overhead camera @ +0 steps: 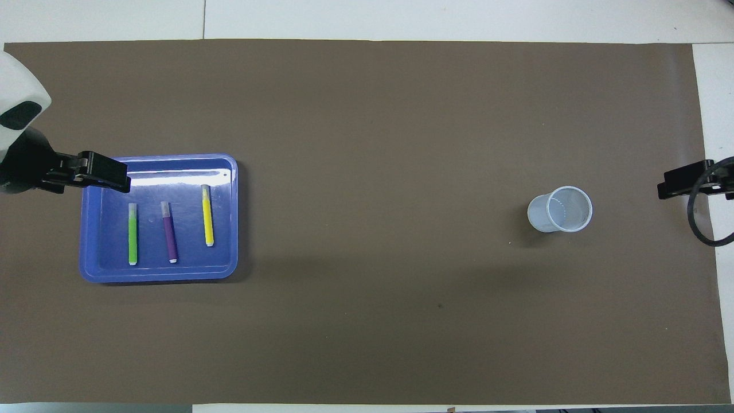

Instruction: Transfer and insert pens with both arms

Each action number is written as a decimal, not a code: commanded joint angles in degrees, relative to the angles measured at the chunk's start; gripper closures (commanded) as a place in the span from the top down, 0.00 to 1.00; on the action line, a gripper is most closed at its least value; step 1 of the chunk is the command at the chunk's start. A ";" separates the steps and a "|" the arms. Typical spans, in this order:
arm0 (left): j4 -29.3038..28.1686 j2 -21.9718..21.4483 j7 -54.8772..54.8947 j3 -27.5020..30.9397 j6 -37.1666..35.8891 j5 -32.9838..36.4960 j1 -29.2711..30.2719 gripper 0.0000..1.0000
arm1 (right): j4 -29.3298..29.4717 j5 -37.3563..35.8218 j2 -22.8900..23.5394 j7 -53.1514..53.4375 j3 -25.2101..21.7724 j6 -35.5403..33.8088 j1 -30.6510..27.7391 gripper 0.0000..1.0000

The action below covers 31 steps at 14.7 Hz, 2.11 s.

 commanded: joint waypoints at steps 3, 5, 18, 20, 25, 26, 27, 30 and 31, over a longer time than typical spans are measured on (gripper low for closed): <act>-0.43 -0.46 0.11 -0.01 -0.05 1.11 -0.05 1.00 | -0.49 -0.03 -0.55 -0.83 0.22 -0.52 -0.53 1.00; -0.34 -0.37 0.11 -0.01 -0.05 1.20 -0.14 1.00 | -0.49 -0.03 -0.55 -0.83 0.22 -0.52 -0.44 1.00; -1.30 -0.63 -0.23 -0.10 0.22 1.03 1.00 1.00 | -0.49 -0.03 -0.55 -0.83 0.22 -0.52 -0.53 1.00; -1.83 -1.07 -0.59 -0.10 -0.05 1.03 1.00 1.00 | -0.49 -0.03 -0.55 -0.83 0.22 -0.52 -0.53 1.00; -8.50 -4.41 0.20 -0.01 3.54 1.03 1.35 1.00 | -0.49 -0.03 -0.55 -0.83 0.22 -0.52 -0.53 1.00; -10.95 -5.55 0.12 0.07 4.77 1.11 1.53 1.00 | -0.49 -0.03 -0.55 -0.83 0.22 -0.52 -0.53 1.00; -12.98 -6.43 0.20 0.07 6.44 1.11 2.57 1.00 | -0.49 -0.03 -0.55 -0.83 0.22 -0.52 -0.53 1.00; -18.43 -7.58 3.61 -0.01 11.28 1.11 6.80 1.00 | -0.49 -0.03 -0.56 -0.83 0.22 -0.52 -0.53 1.00; -19.58 -7.41 5.63 -0.01 12.25 1.11 8.19 1.00 | -0.49 -0.03 -0.55 -0.83 0.22 -0.52 -0.53 1.00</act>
